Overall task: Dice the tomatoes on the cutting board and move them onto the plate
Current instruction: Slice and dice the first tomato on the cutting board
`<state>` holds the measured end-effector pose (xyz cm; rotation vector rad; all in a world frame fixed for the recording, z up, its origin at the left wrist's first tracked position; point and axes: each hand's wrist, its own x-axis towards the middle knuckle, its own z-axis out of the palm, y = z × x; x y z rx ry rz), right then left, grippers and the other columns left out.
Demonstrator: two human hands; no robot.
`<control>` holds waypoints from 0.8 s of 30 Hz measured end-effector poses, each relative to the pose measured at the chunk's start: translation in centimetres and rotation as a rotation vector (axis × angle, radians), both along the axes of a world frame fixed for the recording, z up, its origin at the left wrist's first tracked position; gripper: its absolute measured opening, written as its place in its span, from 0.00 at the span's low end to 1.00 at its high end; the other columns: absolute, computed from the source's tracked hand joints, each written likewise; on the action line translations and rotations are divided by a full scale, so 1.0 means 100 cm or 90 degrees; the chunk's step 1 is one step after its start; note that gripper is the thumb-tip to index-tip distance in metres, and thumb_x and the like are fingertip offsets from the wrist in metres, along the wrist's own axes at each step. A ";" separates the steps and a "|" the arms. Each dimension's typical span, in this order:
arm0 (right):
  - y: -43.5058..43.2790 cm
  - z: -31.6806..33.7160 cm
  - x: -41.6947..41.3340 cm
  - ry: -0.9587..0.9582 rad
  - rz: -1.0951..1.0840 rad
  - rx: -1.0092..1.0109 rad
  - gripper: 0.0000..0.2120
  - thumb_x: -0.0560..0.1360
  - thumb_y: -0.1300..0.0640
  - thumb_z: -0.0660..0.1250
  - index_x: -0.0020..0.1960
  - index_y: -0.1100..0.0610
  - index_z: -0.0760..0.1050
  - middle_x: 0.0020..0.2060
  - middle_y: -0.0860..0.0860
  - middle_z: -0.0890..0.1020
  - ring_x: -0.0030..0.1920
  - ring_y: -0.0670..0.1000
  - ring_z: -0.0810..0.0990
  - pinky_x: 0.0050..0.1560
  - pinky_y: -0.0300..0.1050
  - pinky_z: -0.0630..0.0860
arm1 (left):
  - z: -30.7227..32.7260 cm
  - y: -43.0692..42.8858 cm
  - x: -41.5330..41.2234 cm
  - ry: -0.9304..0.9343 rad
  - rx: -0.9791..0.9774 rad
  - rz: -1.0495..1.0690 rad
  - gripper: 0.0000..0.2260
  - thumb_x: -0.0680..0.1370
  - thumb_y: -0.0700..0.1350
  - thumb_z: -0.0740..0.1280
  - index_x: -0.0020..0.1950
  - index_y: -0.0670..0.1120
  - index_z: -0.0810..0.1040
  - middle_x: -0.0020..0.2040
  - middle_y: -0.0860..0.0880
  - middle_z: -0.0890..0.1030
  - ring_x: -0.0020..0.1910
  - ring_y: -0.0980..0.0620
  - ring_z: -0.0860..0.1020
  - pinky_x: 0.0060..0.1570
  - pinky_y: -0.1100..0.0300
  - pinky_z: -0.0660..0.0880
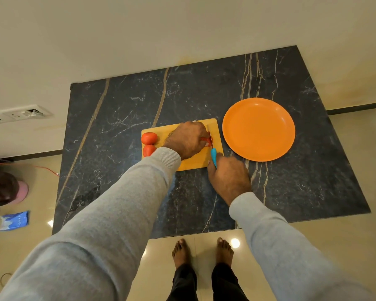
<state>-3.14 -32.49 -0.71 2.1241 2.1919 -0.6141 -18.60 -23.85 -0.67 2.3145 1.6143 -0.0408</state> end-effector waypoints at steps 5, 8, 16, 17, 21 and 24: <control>-0.020 0.000 -0.001 -0.042 0.009 -0.003 0.19 0.84 0.45 0.55 0.63 0.58 0.73 0.46 0.55 0.82 0.47 0.58 0.83 0.43 0.51 0.79 | 0.002 -0.001 -0.001 0.002 0.001 -0.005 0.17 0.83 0.53 0.67 0.69 0.48 0.83 0.66 0.48 0.82 0.63 0.46 0.80 0.64 0.48 0.79; -0.019 0.001 -0.003 -0.073 0.019 -0.010 0.16 0.84 0.48 0.57 0.63 0.58 0.74 0.47 0.54 0.82 0.48 0.56 0.83 0.43 0.49 0.79 | 0.004 -0.002 0.000 0.003 -0.003 -0.001 0.16 0.83 0.53 0.67 0.68 0.48 0.83 0.66 0.48 0.82 0.63 0.46 0.80 0.64 0.48 0.79; 0.001 0.000 -0.012 -0.055 0.011 -0.008 0.14 0.83 0.51 0.59 0.60 0.59 0.76 0.49 0.55 0.83 0.49 0.57 0.83 0.45 0.49 0.78 | 0.006 -0.003 0.002 0.005 -0.008 0.010 0.15 0.83 0.53 0.67 0.67 0.49 0.84 0.64 0.48 0.83 0.61 0.46 0.81 0.62 0.48 0.80; -0.002 -0.001 -0.011 -0.057 0.012 -0.008 0.14 0.83 0.51 0.59 0.60 0.59 0.76 0.49 0.55 0.83 0.49 0.56 0.83 0.44 0.48 0.78 | 0.005 -0.004 0.002 0.005 -0.008 0.012 0.15 0.83 0.53 0.67 0.67 0.49 0.84 0.65 0.48 0.83 0.61 0.46 0.81 0.63 0.48 0.80; -0.014 -0.005 -0.006 -0.051 0.005 -0.023 0.16 0.84 0.47 0.58 0.61 0.57 0.75 0.48 0.54 0.82 0.48 0.55 0.83 0.45 0.49 0.79 | 0.003 -0.005 0.001 0.010 -0.014 0.023 0.16 0.84 0.53 0.66 0.69 0.49 0.83 0.67 0.49 0.82 0.63 0.47 0.80 0.65 0.48 0.79; -0.017 0.000 0.002 0.003 -0.040 -0.012 0.19 0.82 0.41 0.56 0.57 0.55 0.76 0.44 0.53 0.81 0.45 0.55 0.82 0.44 0.51 0.82 | 0.003 -0.006 0.002 -0.006 -0.021 0.053 0.16 0.83 0.52 0.68 0.69 0.50 0.82 0.66 0.50 0.82 0.63 0.47 0.80 0.65 0.48 0.79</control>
